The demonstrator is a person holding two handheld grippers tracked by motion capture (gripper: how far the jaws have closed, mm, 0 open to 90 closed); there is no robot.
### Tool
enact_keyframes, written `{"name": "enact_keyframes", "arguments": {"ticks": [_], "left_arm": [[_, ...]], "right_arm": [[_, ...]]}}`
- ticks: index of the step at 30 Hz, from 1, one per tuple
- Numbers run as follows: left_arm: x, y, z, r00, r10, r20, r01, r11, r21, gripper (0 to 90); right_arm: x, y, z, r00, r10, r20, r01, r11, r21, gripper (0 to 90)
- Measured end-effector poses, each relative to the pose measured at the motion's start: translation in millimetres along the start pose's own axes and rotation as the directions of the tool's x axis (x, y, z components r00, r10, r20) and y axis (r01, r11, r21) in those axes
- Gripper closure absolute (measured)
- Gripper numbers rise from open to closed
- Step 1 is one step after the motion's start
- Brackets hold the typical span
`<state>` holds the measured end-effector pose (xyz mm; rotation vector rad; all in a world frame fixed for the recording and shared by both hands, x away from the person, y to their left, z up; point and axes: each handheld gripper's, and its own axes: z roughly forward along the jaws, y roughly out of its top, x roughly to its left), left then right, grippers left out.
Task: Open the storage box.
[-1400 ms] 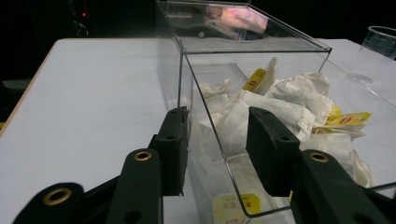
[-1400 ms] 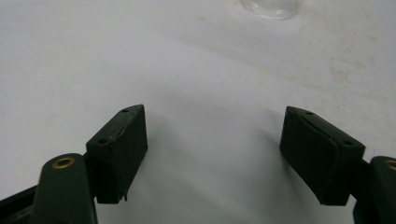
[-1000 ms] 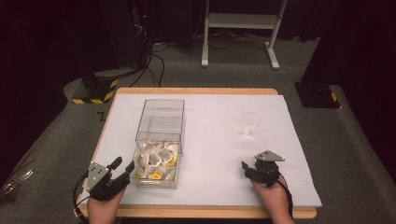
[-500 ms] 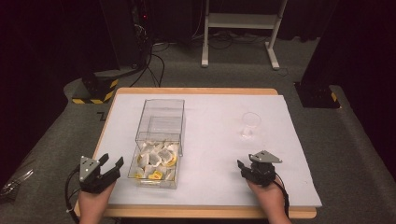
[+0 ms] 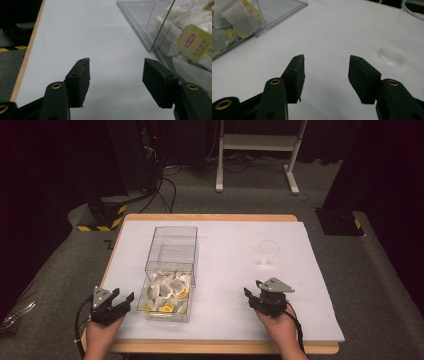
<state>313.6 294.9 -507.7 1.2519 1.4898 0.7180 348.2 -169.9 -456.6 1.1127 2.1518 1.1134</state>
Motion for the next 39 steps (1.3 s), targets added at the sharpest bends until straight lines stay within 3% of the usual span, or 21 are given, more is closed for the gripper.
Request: {"name": "enact_keyframes", "arguments": {"ticks": [9,12,23,39], "left_arm": [[0.9,-1.5,4.0,1.0,-0.008,0.002,0.008,0.9996,0.027,38.8],[-0.1,-2.8,3.3,0.9999,0.009,0.006,-0.01,0.9995,0.03,38.8],[1.0,-2.5,3.3,1.0,-0.008,0.005,0.008,0.9994,0.033,38.6],[-1.0,-3.6,3.9,0.9999,-0.006,0.01,0.005,0.9994,0.035,38.0]], "right_arm": [[17.3,10.8,2.4,0.9999,-0.016,0.003,0.016,0.999,-0.034,45.7],[21.6,13.1,2.8,0.9998,-0.018,-0.002,0.017,0.999,-0.039,47.1],[40.9,27.1,4.3,0.9987,-0.047,-0.019,0.046,0.997,-0.059,50.2],[73.8,50.6,17.4,0.9906,-0.073,-0.115,0.063,0.994,-0.091,47.8]]}}
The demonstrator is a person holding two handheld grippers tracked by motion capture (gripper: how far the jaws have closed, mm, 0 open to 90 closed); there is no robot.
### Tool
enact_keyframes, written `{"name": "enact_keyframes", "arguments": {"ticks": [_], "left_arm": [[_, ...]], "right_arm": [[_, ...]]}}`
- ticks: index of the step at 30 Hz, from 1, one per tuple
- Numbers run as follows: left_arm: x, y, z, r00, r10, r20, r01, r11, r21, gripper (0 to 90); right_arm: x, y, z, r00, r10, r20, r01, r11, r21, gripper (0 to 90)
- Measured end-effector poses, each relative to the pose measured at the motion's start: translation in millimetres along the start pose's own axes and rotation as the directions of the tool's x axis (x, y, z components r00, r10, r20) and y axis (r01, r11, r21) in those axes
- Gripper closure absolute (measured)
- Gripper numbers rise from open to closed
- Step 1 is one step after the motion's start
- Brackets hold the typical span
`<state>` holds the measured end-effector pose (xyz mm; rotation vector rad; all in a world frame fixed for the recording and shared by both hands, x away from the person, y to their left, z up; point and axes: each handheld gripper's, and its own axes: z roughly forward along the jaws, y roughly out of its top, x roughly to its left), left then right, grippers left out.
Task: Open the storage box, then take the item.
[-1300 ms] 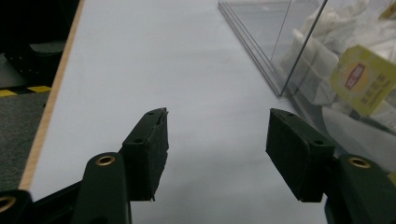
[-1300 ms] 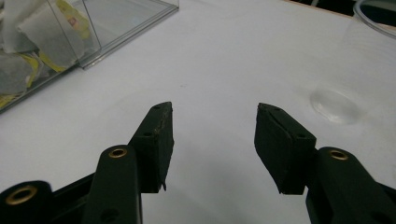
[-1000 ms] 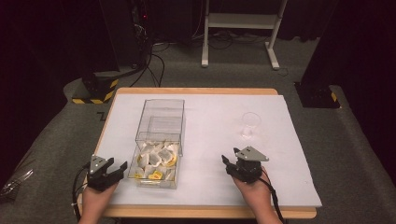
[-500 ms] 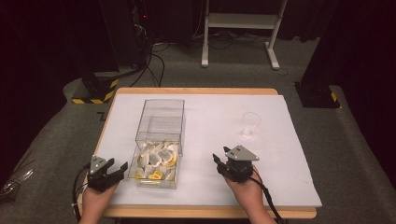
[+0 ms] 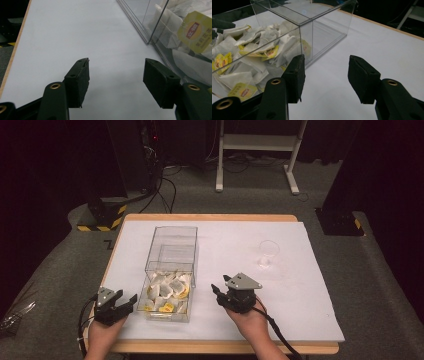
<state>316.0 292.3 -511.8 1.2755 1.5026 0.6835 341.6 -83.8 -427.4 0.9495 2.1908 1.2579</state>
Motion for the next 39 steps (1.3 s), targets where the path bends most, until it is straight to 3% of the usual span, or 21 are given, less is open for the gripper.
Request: {"name": "enact_keyframes", "arguments": {"ticks": [22,39], "left_arm": [[0.1,-0.4,0.3,0.9999,0.013,0.003,-0.014,0.9998,0.016,37.6],[0.3,-0.2,0.1,1.0,0.004,0.007,-0.004,0.9999,0.016,37.5]], "right_arm": [[27.4,23.2,18.6,0.997,-0.025,-0.073,0.023,0.999,-0.031,46.4],[52.7,37.7,31.9,0.9868,-0.042,-0.156,0.037,0.999,-0.03,46.4]]}}
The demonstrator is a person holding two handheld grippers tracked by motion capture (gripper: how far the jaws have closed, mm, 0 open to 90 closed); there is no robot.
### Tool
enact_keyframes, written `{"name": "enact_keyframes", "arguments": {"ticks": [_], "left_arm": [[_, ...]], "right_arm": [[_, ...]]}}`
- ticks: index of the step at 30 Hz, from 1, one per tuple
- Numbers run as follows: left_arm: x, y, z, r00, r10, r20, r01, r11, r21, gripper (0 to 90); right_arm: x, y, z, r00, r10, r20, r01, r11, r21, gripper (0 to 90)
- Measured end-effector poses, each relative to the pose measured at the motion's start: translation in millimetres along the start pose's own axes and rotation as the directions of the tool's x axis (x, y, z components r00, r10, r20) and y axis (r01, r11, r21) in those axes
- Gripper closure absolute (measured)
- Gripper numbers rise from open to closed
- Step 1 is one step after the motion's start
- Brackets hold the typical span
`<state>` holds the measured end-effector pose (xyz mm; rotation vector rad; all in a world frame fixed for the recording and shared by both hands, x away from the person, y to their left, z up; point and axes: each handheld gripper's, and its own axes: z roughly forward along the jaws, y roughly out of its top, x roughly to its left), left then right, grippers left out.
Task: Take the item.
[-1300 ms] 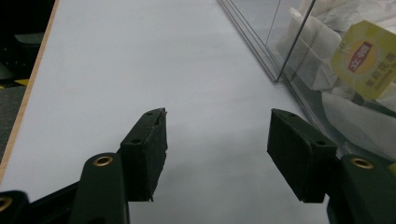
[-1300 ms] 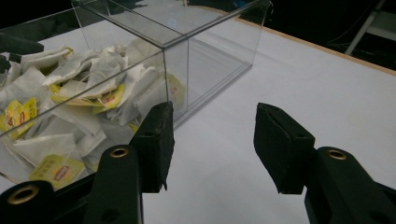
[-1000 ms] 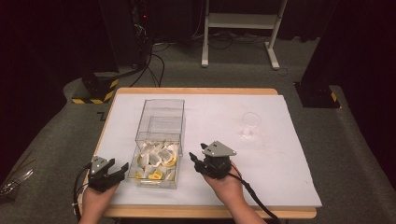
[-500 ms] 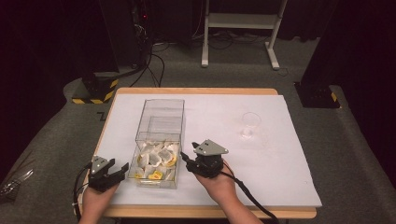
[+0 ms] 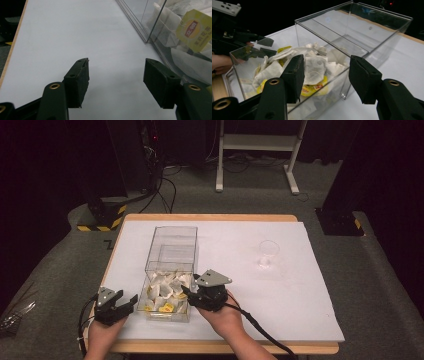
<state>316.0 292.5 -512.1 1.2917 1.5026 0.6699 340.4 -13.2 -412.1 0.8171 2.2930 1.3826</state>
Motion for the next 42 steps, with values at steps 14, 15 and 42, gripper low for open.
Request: {"name": "enact_keyframes", "arguments": {"ticks": [14,15,42], "left_arm": [[0.1,0.1,-0.3,1.0,-0.004,0.008,0.004,1.0,0.002,37.5],[0.1,0.1,-0.4,1.0,-0.004,0.009,0.004,1.0,0.002,37.5],[2.3,0.9,-2.7,0.9996,0.003,0.028,-0.003,0.9999,0.011,37.4]], "right_arm": [[27.0,15.7,25.9,0.9967,-0.051,-0.063,0.054,0.997,0.052,47.5],[28.7,16.6,28.1,0.9965,-0.054,-0.064,0.057,0.997,0.06,47.5],[38.9,15.5,70.2,0.9961,-0.069,-0.055,0.08,0.968,0.238,51.1]]}}
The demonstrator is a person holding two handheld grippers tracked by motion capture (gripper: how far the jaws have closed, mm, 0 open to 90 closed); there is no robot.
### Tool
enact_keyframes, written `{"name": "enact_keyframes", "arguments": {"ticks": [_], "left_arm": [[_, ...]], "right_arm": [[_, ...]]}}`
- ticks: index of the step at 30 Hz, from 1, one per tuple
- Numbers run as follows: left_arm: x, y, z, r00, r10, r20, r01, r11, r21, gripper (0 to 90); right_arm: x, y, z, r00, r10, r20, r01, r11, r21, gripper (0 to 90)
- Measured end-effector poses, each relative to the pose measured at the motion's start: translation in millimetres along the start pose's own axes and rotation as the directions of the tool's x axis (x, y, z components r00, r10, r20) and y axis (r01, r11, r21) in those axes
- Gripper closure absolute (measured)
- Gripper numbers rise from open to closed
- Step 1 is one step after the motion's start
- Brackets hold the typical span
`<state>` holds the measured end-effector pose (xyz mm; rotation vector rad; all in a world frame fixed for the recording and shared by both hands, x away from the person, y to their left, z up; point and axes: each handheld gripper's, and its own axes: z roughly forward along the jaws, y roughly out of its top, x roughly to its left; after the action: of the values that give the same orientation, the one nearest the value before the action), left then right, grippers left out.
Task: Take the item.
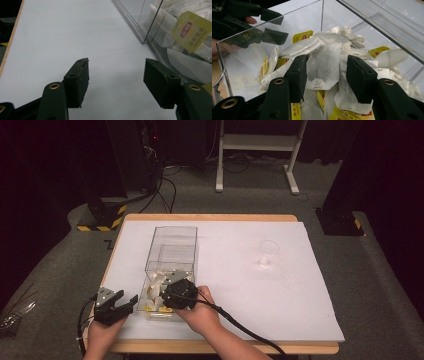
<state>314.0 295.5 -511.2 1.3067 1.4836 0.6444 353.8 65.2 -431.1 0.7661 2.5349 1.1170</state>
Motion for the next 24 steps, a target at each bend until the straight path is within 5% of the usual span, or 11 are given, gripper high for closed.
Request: {"name": "enact_keyframes", "arguments": {"ticks": [24], "left_arm": [[-0.7,-0.4,0.9,0.9999,0.001,-0.011,-0.001,1.0,-0.001,36.9]], "right_arm": [[-4.9,2.9,0.1,0.9975,-0.066,-0.023,0.068,0.996,0.063,74.4]]}}
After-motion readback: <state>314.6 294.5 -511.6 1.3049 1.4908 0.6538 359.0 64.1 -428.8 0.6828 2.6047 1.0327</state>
